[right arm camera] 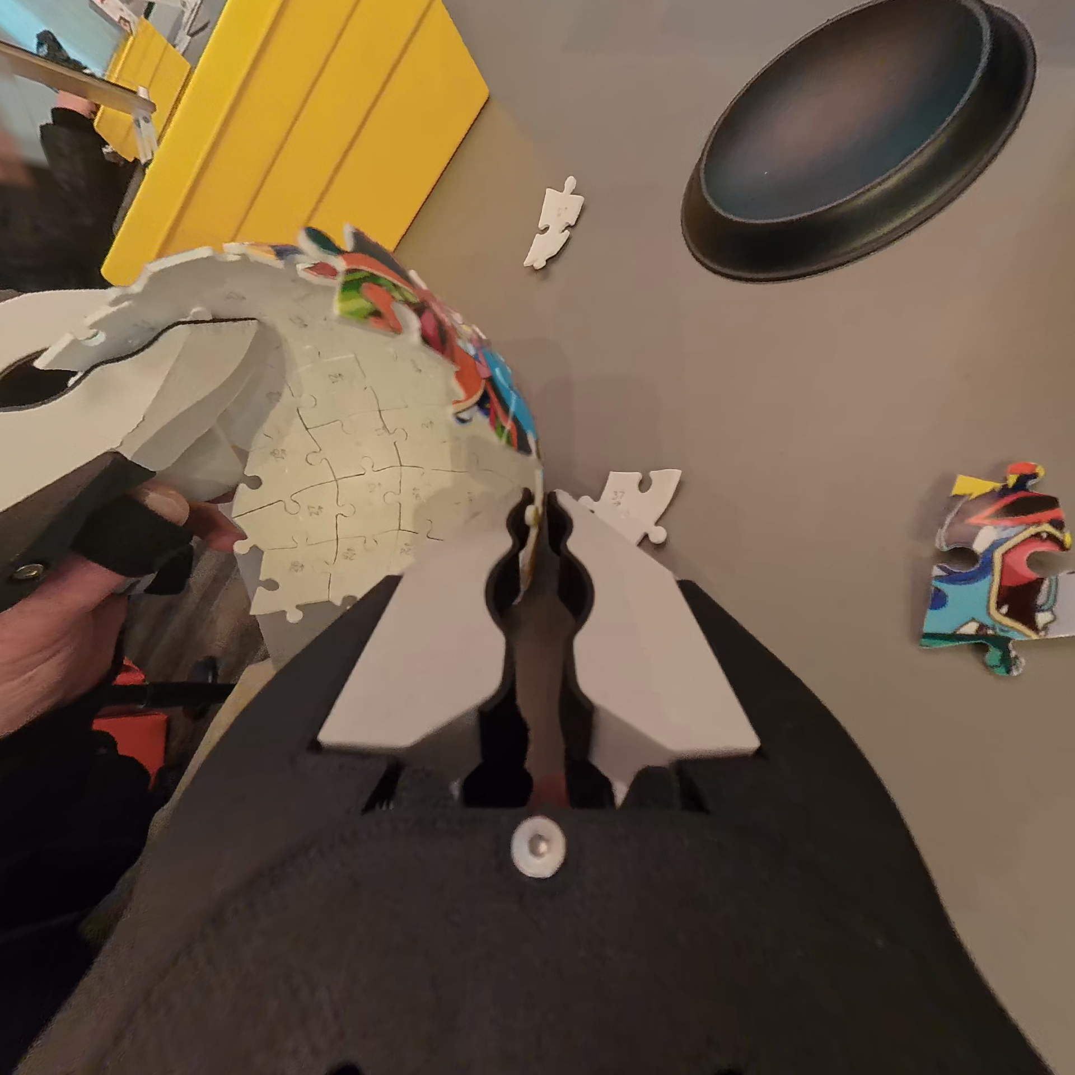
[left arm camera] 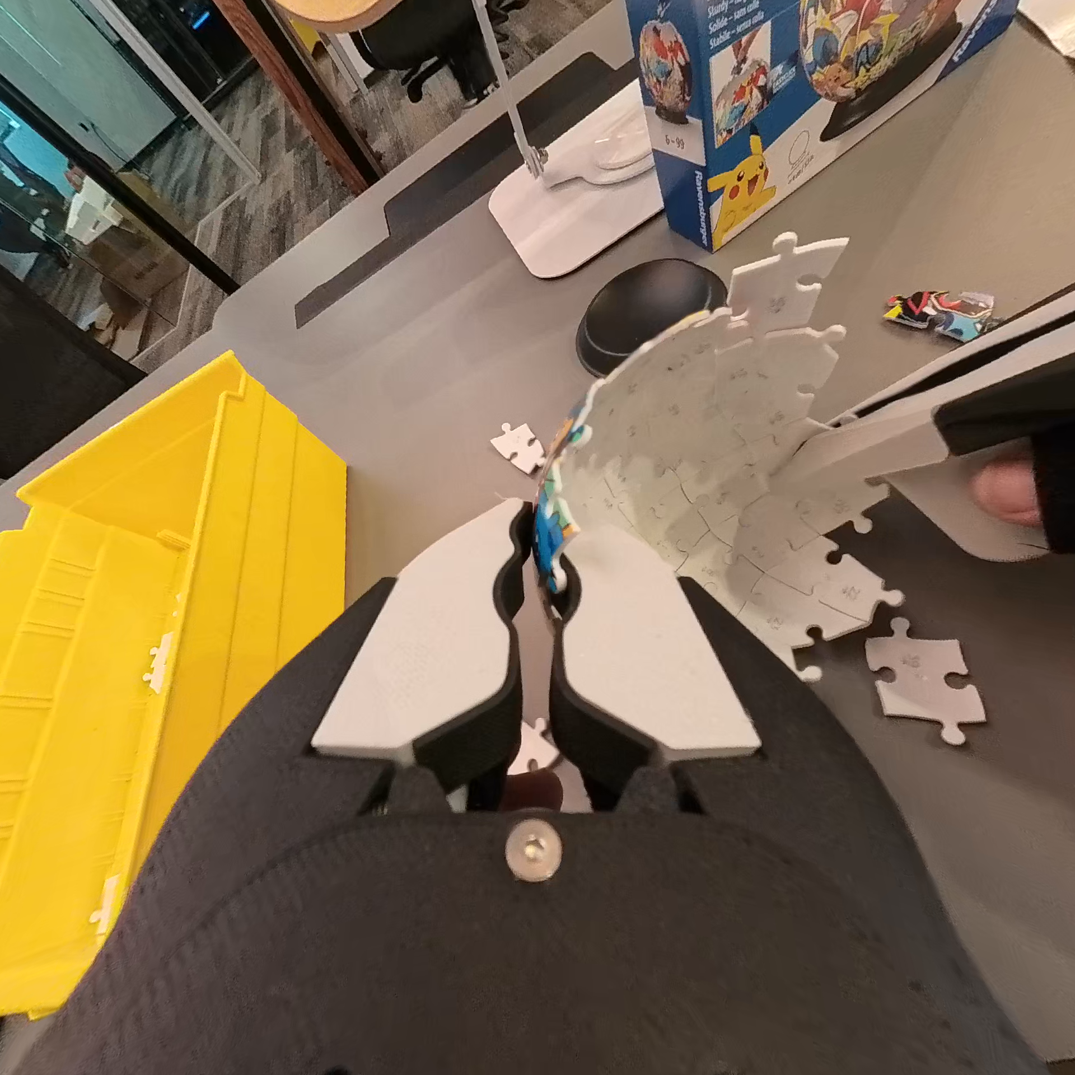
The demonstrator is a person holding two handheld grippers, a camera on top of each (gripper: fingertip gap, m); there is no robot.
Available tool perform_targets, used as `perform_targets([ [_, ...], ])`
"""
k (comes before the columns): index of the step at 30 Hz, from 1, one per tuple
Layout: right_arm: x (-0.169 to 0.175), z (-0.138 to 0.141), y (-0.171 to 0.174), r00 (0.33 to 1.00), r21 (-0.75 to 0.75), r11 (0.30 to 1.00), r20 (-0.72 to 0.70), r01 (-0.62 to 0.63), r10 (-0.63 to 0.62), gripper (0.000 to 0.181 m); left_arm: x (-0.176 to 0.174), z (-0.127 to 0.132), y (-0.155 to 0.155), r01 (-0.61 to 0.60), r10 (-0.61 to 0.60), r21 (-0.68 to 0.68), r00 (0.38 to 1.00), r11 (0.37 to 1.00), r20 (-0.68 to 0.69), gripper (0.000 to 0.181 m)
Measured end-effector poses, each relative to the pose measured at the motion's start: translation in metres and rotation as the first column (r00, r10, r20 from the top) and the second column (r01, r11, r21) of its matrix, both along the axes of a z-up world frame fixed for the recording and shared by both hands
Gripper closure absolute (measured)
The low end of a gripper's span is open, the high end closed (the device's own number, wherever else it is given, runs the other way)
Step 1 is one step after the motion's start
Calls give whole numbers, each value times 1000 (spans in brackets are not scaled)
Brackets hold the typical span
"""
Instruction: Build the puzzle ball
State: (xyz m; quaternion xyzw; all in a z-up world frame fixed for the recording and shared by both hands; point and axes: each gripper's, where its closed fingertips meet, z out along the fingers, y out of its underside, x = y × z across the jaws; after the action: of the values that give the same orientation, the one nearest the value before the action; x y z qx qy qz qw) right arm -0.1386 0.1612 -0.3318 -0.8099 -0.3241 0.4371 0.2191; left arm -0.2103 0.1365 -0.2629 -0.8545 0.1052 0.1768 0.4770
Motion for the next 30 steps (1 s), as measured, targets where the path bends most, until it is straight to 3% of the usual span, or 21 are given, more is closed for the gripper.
perform_targets([
  [7,5,7,-3,1000,-1,1000,-12,-18,18,148,-9,-1,1,-22,22,-1,999,1000,31,178],
  [11,16,22,3,999,19,1000,-41,-15,16,144,-15,-5,0,-38,39,-14,996,999,85,178],
  [15,10,39,10,996,137,988,-46,-70,77,137,-14,-8,0,-36,39,-27,991,999,130,177],
  [22,-13,60,20,974,513,829,77,-222,213,151,-15,-14,-1,-29,41,-68,983,997,178,177],
  [25,-20,56,18,955,574,764,147,-294,257,160,-17,-16,-1,-26,42,-84,981,996,189,177],
  [30,-28,53,20,945,621,712,196,-326,262,163,-17,-19,1,-12,35,-103,974,995,223,177],
])
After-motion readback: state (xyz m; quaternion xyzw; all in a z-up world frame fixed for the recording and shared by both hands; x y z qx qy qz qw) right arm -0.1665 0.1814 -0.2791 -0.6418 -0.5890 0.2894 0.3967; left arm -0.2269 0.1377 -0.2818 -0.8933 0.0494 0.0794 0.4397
